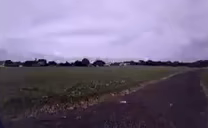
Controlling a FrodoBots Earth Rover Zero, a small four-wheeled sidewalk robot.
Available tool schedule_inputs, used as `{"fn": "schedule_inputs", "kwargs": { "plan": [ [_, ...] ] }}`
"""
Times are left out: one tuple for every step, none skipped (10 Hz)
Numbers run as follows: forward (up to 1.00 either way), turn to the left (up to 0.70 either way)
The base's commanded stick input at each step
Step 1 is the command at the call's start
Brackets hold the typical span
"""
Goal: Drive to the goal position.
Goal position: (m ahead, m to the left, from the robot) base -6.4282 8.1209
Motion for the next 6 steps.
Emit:
{"fn": "schedule_inputs", "kwargs": {
  "plan": [
    [0.00, 0.70],
    [0.00, 0.70],
    [0.00, 0.70],
    [0.00, 0.70],
    [0.00, 0.70],
    [0.00, 0.70]
  ]
}}
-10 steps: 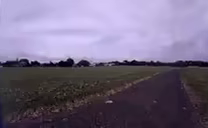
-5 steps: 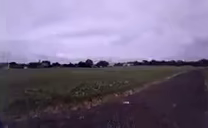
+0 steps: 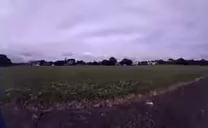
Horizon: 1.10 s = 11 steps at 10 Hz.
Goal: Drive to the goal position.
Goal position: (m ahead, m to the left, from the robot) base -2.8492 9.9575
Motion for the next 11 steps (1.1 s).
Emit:
{"fn": "schedule_inputs", "kwargs": {
  "plan": [
    [0.00, 0.70],
    [0.00, 0.70],
    [0.00, 0.70],
    [0.00, 0.70],
    [0.00, 0.70],
    [0.00, 0.70],
    [0.00, 0.70],
    [0.00, 0.70],
    [0.00, 0.70],
    [0.00, 0.70],
    [0.00, 0.70]
  ]
}}
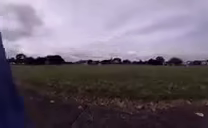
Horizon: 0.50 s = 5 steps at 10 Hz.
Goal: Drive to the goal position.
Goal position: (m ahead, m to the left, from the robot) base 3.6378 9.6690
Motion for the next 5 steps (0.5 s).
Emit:
{"fn": "schedule_inputs", "kwargs": {
  "plan": [
    [0.00, 0.70],
    [0.00, 0.70],
    [0.00, 0.70],
    [0.00, 0.70],
    [0.00, 0.70]
  ]
}}
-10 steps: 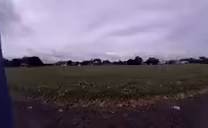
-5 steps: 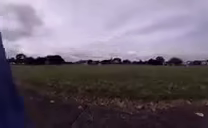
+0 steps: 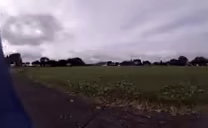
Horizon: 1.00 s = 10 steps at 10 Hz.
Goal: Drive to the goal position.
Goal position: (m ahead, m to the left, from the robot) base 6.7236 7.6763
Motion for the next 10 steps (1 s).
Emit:
{"fn": "schedule_inputs", "kwargs": {
  "plan": [
    [0.00, 0.70],
    [0.00, 0.70],
    [0.00, 0.70],
    [0.00, 0.70],
    [0.00, 0.70],
    [0.00, 0.70],
    [0.00, 0.70],
    [0.00, 0.70],
    [0.00, 0.70],
    [0.00, 0.70]
  ]
}}
